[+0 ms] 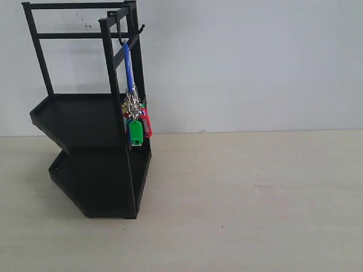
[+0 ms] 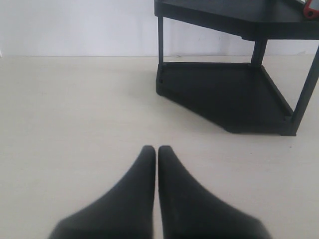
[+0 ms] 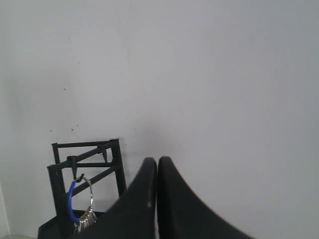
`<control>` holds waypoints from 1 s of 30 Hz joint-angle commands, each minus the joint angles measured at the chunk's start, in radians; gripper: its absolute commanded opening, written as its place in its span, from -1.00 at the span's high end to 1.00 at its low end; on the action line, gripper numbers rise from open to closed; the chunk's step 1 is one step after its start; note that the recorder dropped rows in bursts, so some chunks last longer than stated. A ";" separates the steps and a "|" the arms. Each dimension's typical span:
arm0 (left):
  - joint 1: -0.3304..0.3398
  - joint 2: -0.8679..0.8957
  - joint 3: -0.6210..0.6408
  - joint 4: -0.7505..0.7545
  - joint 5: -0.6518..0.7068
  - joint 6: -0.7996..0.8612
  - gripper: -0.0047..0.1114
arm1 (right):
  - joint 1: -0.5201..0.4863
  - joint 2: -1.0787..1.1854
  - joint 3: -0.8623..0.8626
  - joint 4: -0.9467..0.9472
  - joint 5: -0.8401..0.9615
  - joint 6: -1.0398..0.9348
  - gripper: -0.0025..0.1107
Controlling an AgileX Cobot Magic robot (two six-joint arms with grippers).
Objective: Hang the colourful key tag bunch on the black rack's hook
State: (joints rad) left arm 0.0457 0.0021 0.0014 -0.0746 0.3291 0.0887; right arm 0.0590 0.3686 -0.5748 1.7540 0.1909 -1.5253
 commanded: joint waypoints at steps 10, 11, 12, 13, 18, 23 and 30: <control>0.004 -0.002 -0.001 -0.007 -0.015 -0.010 0.84 | -0.007 0.003 0.004 -1.499 0.152 1.585 0.96; 0.004 -0.002 -0.001 -0.007 -0.015 -0.010 0.84 | -0.007 0.003 0.004 -1.555 0.152 1.648 0.96; 0.004 -0.002 -0.001 -0.007 -0.015 -0.010 0.84 | -0.007 0.003 0.004 -1.592 0.150 1.685 0.96; 0.004 -0.002 -0.001 -0.007 -0.015 -0.010 0.84 | -0.007 0.003 0.004 -1.597 0.150 1.682 0.96; 0.004 -0.002 -0.001 -0.007 -0.015 -0.010 0.84 | -0.007 0.003 0.004 -1.601 0.150 1.669 0.96; 0.004 -0.002 -0.001 -0.007 -0.015 -0.010 0.84 | -0.007 0.003 0.004 -1.596 0.150 1.656 0.96; 0.004 -0.002 -0.001 -0.007 -0.015 -0.010 0.84 | -0.007 0.003 0.004 -1.596 0.150 1.458 0.96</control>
State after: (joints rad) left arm 0.0457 0.0021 0.0014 -0.0746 0.3291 0.0887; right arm 0.0590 0.3694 -0.5708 0.1649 0.3372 -0.0193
